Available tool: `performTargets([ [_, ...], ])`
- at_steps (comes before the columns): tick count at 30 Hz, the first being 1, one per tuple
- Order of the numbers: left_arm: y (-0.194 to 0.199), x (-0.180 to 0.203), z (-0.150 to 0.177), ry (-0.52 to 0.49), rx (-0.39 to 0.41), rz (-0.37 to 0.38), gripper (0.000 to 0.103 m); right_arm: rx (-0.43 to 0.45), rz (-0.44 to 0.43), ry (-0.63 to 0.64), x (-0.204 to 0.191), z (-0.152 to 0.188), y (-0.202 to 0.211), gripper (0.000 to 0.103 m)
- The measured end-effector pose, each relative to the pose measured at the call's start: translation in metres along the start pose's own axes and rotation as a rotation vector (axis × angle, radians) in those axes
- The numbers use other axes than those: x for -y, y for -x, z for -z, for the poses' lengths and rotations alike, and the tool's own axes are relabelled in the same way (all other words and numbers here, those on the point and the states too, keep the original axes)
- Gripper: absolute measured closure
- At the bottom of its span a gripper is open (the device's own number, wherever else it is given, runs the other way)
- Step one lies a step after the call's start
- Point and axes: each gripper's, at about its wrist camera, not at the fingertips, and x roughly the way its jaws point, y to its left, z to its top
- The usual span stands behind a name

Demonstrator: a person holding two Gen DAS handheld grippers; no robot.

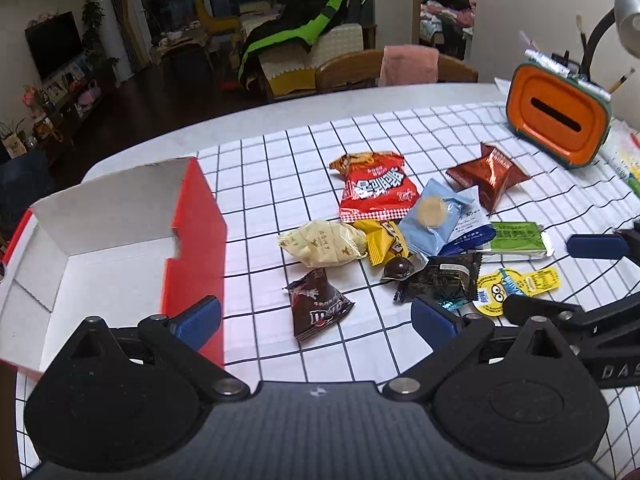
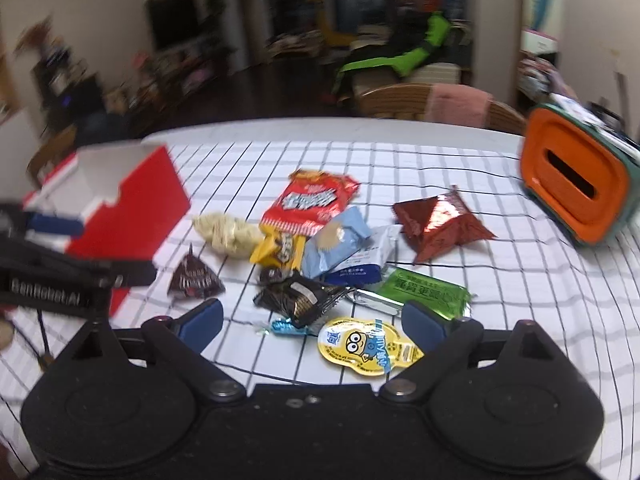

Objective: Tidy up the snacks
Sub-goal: 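Grasp the brown chocolate candy with the left tool while the right tool grasps the black wrapped bar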

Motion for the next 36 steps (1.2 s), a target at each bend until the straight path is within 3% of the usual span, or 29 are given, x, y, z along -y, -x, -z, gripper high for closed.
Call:
performTargets([
  [8, -0.038, 0.005, -0.008, 0.017, -0.062, -0.029, 0.009, -0.052, -0.07, 0.274, -0.007, -0.011, -0.041, 0.017],
  [13, -0.063, -0.002, -0.012, 0.056, -0.118, -0.032, 0.009, -0.111, -0.108, 0.329, -0.006, -0.017, -0.068, 0.028],
  [19, -0.089, -0.011, -0.014, 0.106, -0.195, -0.035, 0.018, -0.152, -0.121, 0.385, -0.009, -0.021, -0.091, 0.039],
  [22, -0.098, -0.014, -0.014, 0.12, -0.219, -0.025, 0.02, -0.172, -0.132, 0.363, -0.005, -0.024, -0.099, 0.04],
  [25, -0.106, -0.015, -0.015, 0.131, -0.243, -0.014, 0.027, -0.183, -0.138, 0.352, -0.005, -0.023, -0.103, 0.042],
  [30, -0.113, -0.016, -0.017, 0.149, -0.27, -0.004, 0.04, -0.204, -0.141, 0.319, -0.005, -0.022, -0.105, 0.054],
  [36, -0.114, -0.018, -0.016, 0.155, -0.28, 0.024, 0.063, -0.208, -0.135, 0.299, -0.008, -0.018, -0.1, 0.064],
])
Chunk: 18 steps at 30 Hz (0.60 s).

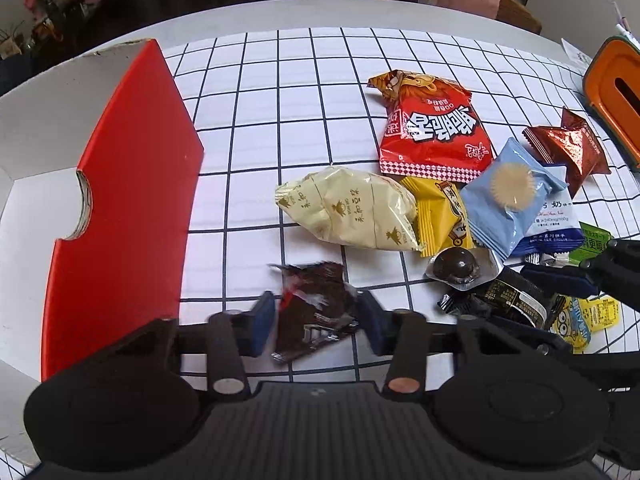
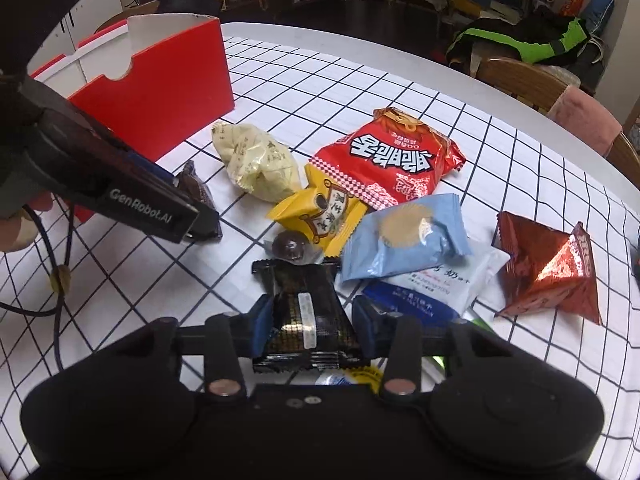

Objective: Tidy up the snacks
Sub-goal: 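Grasp the brown chocolate candy with the left tool while the right tool grasps the black wrapped bar, then carry the brown candy and black bar over the open box with both tools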

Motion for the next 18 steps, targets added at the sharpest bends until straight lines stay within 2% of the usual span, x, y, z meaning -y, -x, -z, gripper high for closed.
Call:
performTargets([
  [5, 0.004, -0.001, 0.003, -0.014, 0.016, 0.009, 0.073, 0.0, 0.01, -0.053, -0.005, 0.003, 0.005, 0.069],
  [10, 0.01, -0.004, 0.01, -0.028, 0.03, 0.004, 0.075, 0.008, 0.004, -0.116, -0.012, 0.011, 0.019, 0.07],
  [18, 0.031, -0.013, 0.028, -0.018, 0.028, 0.041, 0.075, 0.051, 0.018, -0.221, -0.02, 0.031, 0.054, 0.072],
])
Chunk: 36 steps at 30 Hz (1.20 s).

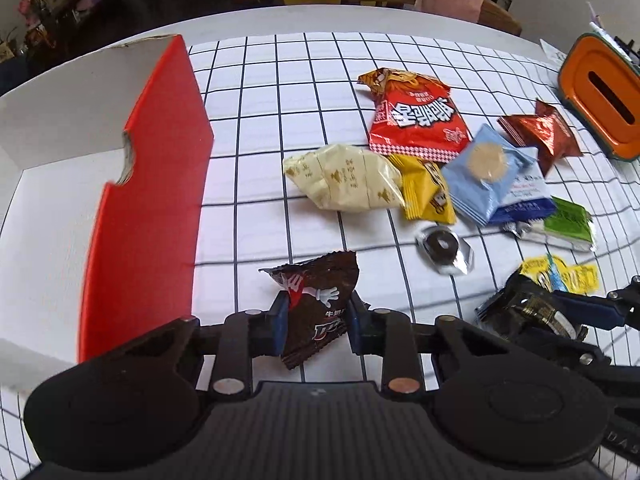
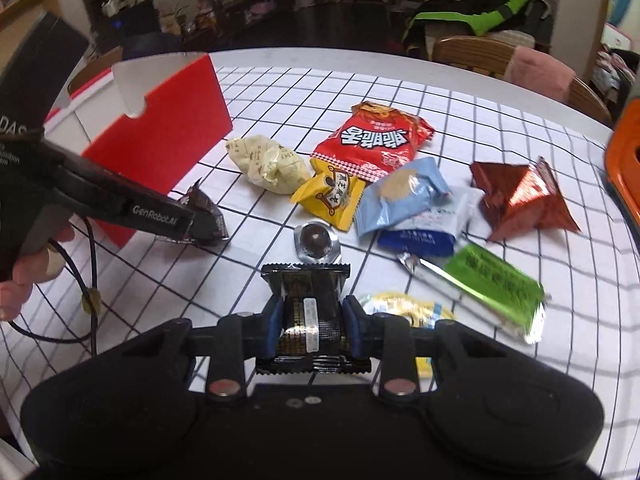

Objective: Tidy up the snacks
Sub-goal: 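Carry the brown candy and black bar over the open box with both tools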

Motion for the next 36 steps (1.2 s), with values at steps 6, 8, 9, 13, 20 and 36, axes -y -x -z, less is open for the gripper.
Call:
performTargets([
  [6, 0.035, -0.003, 0.013, -0.023, 0.025, 0.038, 0.075, 0.056, 0.006, -0.057, -0.009, 0.004, 0.035, 0.072],
  [8, 0.05, -0.005, 0.016, -0.031, 0.036, 0.057, 0.075, 0.076, 0.006, -0.068, -0.013, 0.003, 0.045, 0.072],
  [9, 0.057, -0.006, 0.018, -0.038, 0.044, 0.063, 0.075, 0.085, 0.005, -0.073, -0.016, 0.002, 0.05, 0.072],
  [13, 0.085, -0.014, 0.022, -0.054, 0.073, 0.077, 0.075, 0.119, 0.001, -0.074, -0.03, -0.006, 0.067, 0.072],
  [20, 0.12, -0.044, 0.02, -0.04, 0.112, 0.076, 0.075, 0.176, -0.023, -0.05, -0.062, -0.032, 0.082, 0.072],
  [36, 0.137, -0.143, -0.004, 0.027, 0.149, -0.034, 0.075, 0.201, -0.057, 0.027, -0.15, -0.105, 0.038, 0.072],
])
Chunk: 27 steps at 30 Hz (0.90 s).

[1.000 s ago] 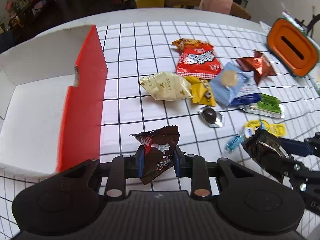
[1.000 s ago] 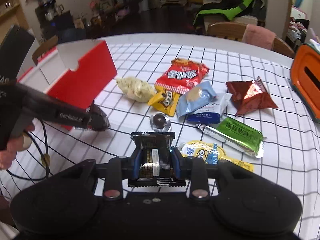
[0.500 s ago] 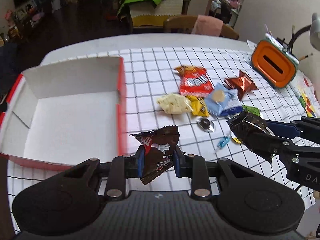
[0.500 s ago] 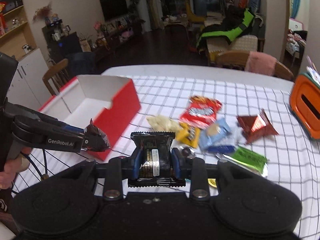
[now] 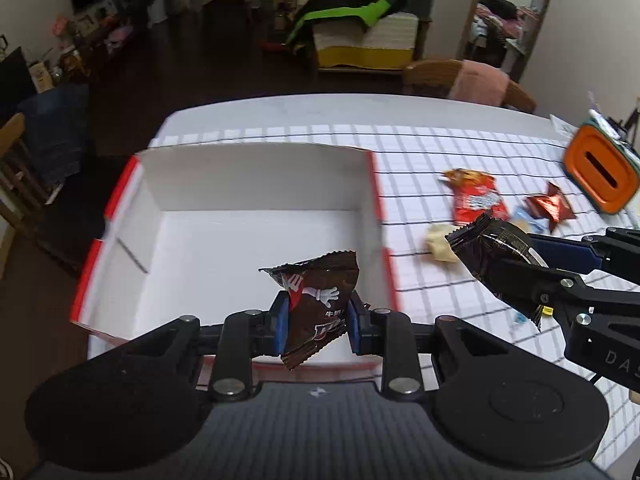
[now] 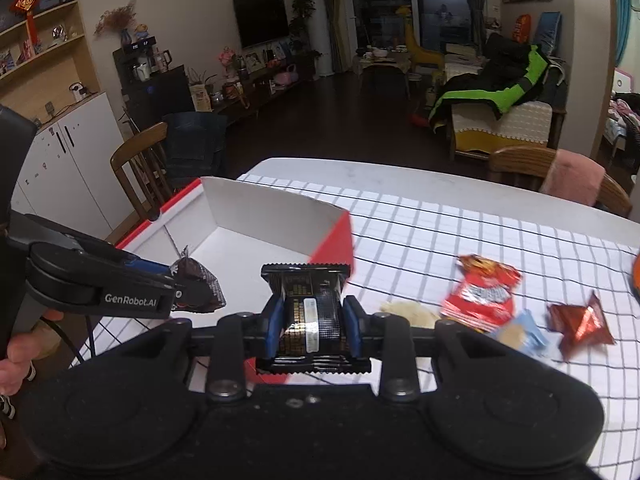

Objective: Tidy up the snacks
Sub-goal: 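Carry the brown candy and black bar over the open box with both tools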

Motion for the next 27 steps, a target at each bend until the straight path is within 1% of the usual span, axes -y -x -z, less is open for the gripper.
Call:
performTargets([
  [8, -0.018, -0.056, -0.012, 0.034, -0.039, -0.044, 0.075, -0.047, 0.012, 0.031, -0.038, -0.022, -0.045, 0.072],
  [15, -0.036, -0.102, -0.017, 0.038, -0.071, -0.096, 0.075, -0.098, 0.013, 0.04, -0.065, -0.035, -0.088, 0.072],
  [18, -0.047, -0.114, -0.02, 0.025, -0.089, -0.105, 0.075, -0.128, 0.017, 0.044, -0.074, -0.038, -0.108, 0.072],
  [21, -0.061, -0.121, -0.022, 0.006, -0.128, -0.116, 0.075, -0.166, 0.022, 0.03, -0.079, -0.038, -0.128, 0.072],
  [27, -0.087, -0.125, -0.023, -0.053, -0.189, -0.121, 0.075, -0.25, 0.038, 0.052, -0.088, -0.033, -0.161, 0.072],
])
